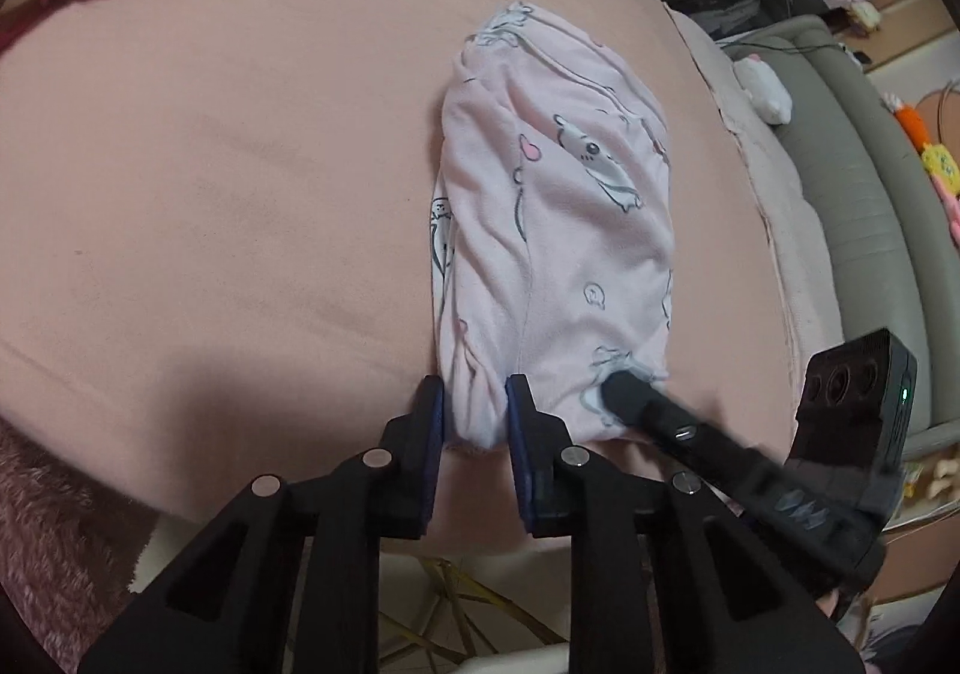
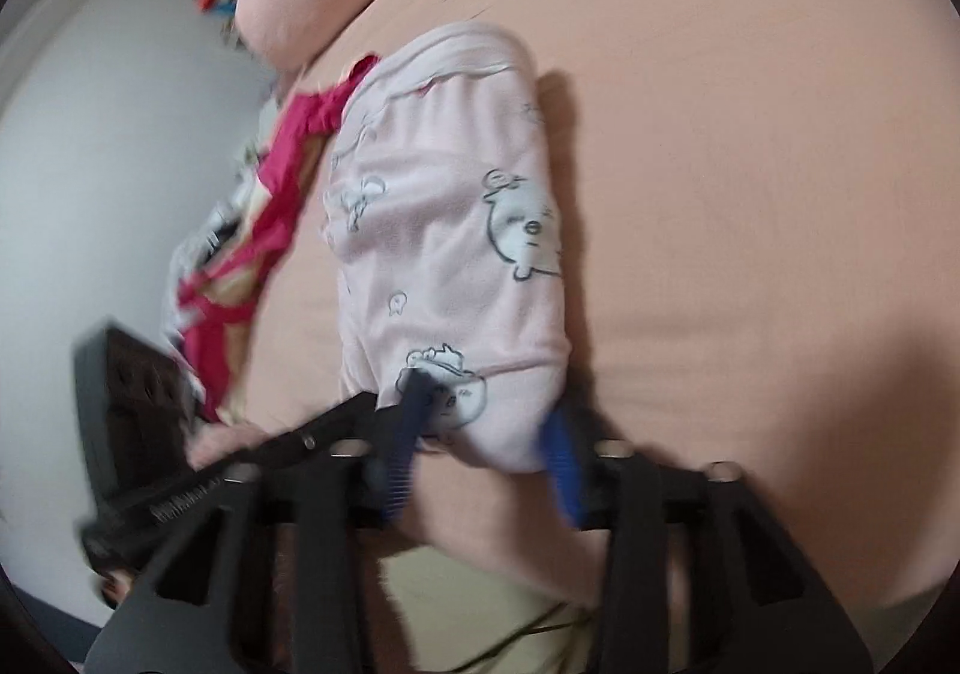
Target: Fold clothes
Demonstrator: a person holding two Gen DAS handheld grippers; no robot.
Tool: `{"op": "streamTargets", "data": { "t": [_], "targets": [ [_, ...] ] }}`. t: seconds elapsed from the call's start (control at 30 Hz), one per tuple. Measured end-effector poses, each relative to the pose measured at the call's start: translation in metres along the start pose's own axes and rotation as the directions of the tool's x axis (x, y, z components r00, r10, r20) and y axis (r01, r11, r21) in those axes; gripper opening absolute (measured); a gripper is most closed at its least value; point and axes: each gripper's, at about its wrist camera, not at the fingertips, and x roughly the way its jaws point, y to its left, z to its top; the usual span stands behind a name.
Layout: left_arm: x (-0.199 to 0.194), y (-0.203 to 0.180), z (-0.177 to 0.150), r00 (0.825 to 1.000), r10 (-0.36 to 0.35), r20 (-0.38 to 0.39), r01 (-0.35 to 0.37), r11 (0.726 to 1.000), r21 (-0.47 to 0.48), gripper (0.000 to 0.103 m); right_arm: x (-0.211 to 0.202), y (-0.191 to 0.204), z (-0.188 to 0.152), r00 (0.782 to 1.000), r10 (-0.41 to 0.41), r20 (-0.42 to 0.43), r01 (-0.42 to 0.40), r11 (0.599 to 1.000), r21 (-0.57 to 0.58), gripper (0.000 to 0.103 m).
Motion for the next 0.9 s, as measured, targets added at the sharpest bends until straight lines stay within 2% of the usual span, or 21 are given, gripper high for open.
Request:
{"op": "streamTargets", "data": {
  "t": [0.07, 0.13, 0.23, 0.3, 0.37, 0.43, 0.47, 0.5, 0.53, 0.6, 0.67, 0.7, 0.77, 0.87, 0.9],
  "targets": [
    [-0.003, -0.011, -0.006, 1.0, -0.019, 0.007, 0.019, 1.0, 0.019, 0.019, -0.013, 0.0, 0.003, 0.998, -0.05, 0.04, 0.051, 0.999, -0.018, 0.015],
    [-0.003, -0.025, -0.015, 0.998, -0.057, 0.001, 0.057, 0.998, 0.036, 0.019, -0.031, -0.002, 0.007, 0.99, -0.104, 0.094, 0.107, 0.994, -0.027, 0.014],
    [0.012, -0.058, -0.03, 0.985, -0.157, -0.071, 0.161, 0.986, 0.047, 0.019, -0.059, -0.005, 0.013, 0.968, -0.182, 0.174, 0.191, 0.981, -0.033, 0.014],
    [0.027, -0.088, -0.036, 0.97, -0.197, -0.14, 0.213, 0.971, 0.108, 0.02, -0.077, -0.007, 0.017, 0.946, -0.232, 0.227, 0.246, 0.969, -0.034, 0.015],
    [0.034, -0.111, -0.041, 0.969, -0.173, -0.175, 0.206, 0.96, 0.191, 0.02, -0.091, -0.012, 0.02, 0.92, -0.286, 0.268, 0.302, 0.953, -0.02, 0.02],
    [0.023, -0.12, -0.039, 0.984, -0.127, -0.129, 0.158, 0.948, 0.275, 0.02, -0.094, -0.022, 0.02, 0.901, -0.338, 0.271, 0.343, 0.939, 0.029, 0.022],
    [0.017, -0.124, -0.038, 0.989, -0.105, -0.104, 0.132, 0.94, 0.315, 0.023, -0.096, -0.027, 0.018, 0.901, -0.341, 0.266, 0.339, 0.939, 0.054, 0.028],
    [0.008, -0.126, -0.034, 0.996, -0.075, -0.057, 0.09, 0.932, 0.352, 0.031, -0.097, -0.031, 0.015, 0.902, -0.344, 0.261, 0.336, 0.939, 0.079, 0.039],
    [-0.006, -0.123, -0.025, 0.999, -0.037, 0.025, 0.025, 0.926, 0.378, 0.036, -0.096, -0.034, 0.013, 0.909, -0.335, 0.247, 0.32, 0.942, 0.101, 0.044],
    [-0.025, -0.117, -0.001, 0.987, 0.002, 0.163, -0.064, 0.924, 0.378, 0.051, -0.091, -0.04, 0.008, 0.937, -0.288, 0.197, 0.264, 0.955, 0.138, 0.048],
    [-0.033, -0.107, 0.026, 0.967, 0.019, 0.253, -0.107, 0.934, 0.34, 0.057, -0.084, -0.047, 0.004, 0.965, -0.223, 0.135, 0.199, 0.965, 0.168, 0.051],
    [-0.034, -0.1, 0.04, 0.962, 0.019, 0.273, -0.108, 0.943, 0.316, 0.059, -0.08, -0.049, 0.003, 0.972, -0.204, 0.118, 0.183, 0.969, 0.168, 0.051],
    [-0.02, -0.084, 0.064, 0.975, 0.0, 0.223, -0.06, 0.963, 0.263, 0.06, -0.073, -0.047, 0.002, 0.974, -0.197, 0.11, 0.182, 0.974, 0.136, 0.052],
    [0.011, -0.066, 0.085, 0.992, 0.003, 0.124, -0.027, 0.981, 0.194, 0.06, -0.063, -0.044, 0.002, 0.978, -0.187, 0.096, 0.179, 0.98, 0.088, 0.057],
    [0.024, -0.065, 0.088, 0.995, -0.003, 0.095, -0.013, 0.985, 0.173, 0.059, -0.06, -0.043, 0.001, 0.979, -0.184, 0.091, 0.178, 0.981, 0.071, 0.054]
  ]
}}
